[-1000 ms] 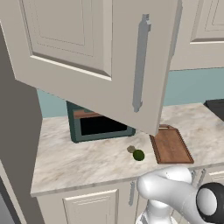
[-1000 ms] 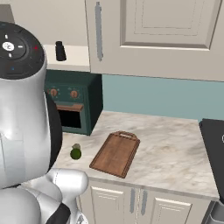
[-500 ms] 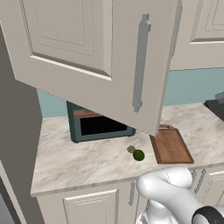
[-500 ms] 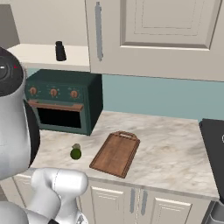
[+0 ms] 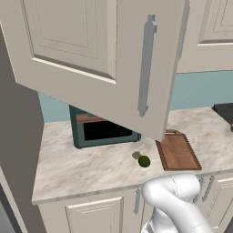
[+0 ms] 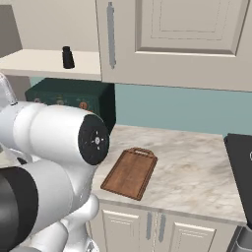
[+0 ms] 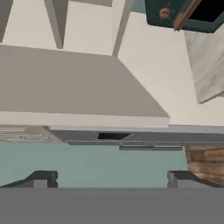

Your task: Open the cabinet. Place the bowl and condiment on the counter. Then place the lime and garlic on the cutting board.

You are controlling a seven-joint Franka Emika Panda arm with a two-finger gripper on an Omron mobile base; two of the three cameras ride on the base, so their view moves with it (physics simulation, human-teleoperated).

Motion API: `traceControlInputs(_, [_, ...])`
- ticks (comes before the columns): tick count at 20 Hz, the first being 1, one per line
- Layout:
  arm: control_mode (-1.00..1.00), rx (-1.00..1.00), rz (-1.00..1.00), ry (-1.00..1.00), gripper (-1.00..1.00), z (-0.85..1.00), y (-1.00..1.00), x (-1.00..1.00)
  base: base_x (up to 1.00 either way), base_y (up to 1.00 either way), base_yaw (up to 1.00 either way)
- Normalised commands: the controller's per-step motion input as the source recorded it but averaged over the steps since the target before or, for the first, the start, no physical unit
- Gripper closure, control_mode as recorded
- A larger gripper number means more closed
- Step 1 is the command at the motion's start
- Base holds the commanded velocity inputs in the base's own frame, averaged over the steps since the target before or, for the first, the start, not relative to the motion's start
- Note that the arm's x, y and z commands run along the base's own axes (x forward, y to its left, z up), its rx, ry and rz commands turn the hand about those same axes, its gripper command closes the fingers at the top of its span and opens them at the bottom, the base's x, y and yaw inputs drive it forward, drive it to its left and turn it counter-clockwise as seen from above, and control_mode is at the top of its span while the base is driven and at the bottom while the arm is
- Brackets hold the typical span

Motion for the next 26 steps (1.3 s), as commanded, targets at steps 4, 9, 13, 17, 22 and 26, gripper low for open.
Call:
traceControlInputs(4, [-1.00, 0.23, 0.12, 0.00, -1.00, 0.00, 0.00, 0.31, 0.00, 0.00, 0.00])
traceControlInputs(9, [-1.00, 0.19, 0.14, 0.00, -1.00, 0.00, 0.00, 0.34, 0.00, 0.00, 0.00])
traceControlInputs(13, [-1.00, 0.13, 0.12, 0.00, -1.00, 0.00, 0.00, 0.19, 0.00, 0.00, 0.00])
traceControlInputs(17, [-1.00, 0.01, 0.10, 0.00, -1.00, 0.00, 0.00, 0.13, 0.00, 0.00, 0.00])
traceControlInputs(22, [-1.00, 0.00, 0.13, 0.00, -1.00, 0.00, 0.05, 0.30, 0.00, 0.00, 0.00])
traceControlInputs(26, [-1.00, 0.00, 0.12, 0.01, -1.00, 0.00, 0.10, 0.32, 0.00, 0.00, 0.00])
